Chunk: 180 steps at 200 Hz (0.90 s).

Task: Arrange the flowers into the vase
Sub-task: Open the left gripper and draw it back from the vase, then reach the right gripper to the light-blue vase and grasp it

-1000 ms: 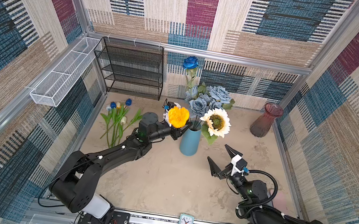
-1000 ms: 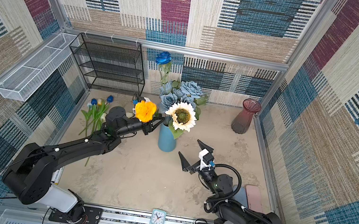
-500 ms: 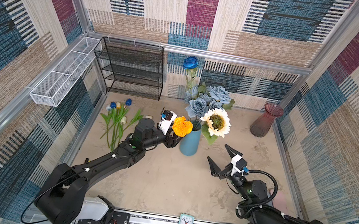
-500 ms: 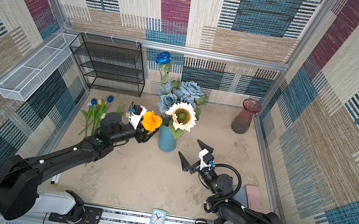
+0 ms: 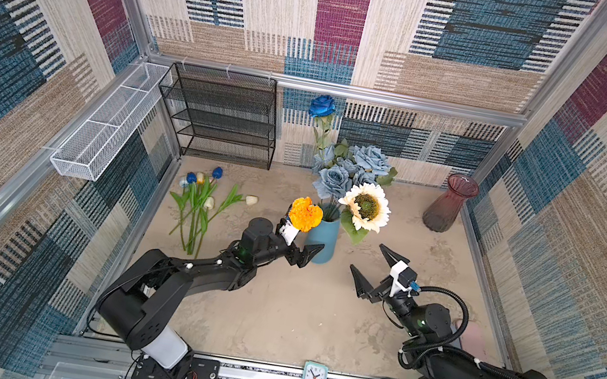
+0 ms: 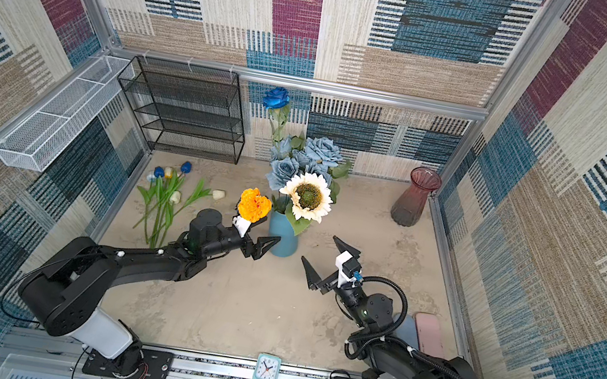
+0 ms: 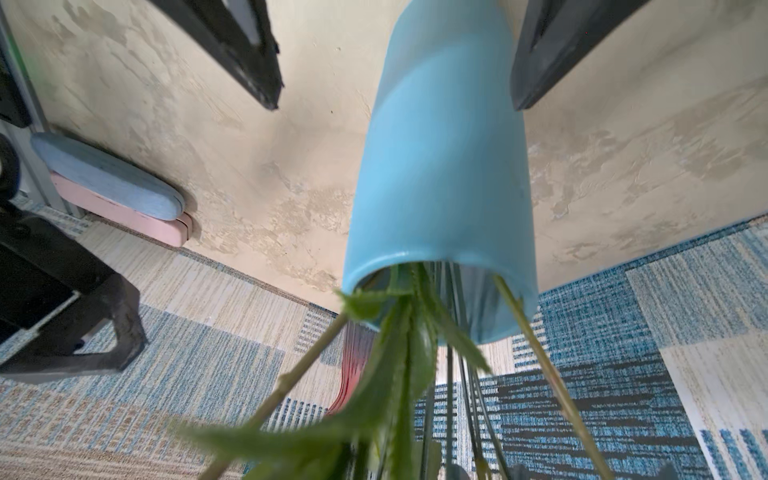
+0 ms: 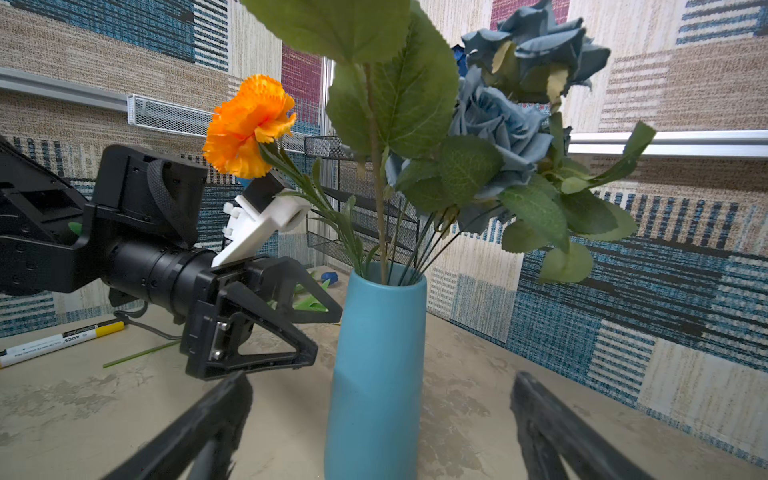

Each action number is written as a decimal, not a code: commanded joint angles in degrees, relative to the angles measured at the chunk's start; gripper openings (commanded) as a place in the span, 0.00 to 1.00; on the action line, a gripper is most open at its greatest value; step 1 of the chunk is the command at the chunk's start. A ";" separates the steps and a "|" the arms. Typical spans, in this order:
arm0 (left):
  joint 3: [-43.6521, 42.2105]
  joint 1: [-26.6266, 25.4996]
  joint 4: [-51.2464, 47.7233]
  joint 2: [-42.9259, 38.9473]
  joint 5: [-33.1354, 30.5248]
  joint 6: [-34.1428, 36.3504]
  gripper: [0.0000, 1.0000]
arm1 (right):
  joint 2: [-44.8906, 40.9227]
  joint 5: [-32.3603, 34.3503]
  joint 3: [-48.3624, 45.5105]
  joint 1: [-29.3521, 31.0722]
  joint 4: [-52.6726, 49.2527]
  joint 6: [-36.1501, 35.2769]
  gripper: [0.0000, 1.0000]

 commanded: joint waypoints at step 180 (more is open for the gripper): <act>-6.27 -0.08 10.99 -0.52 -7.76 2.27 0.93 | 14.06 -8.02 13.87 -0.09 -8.52 4.55 1.00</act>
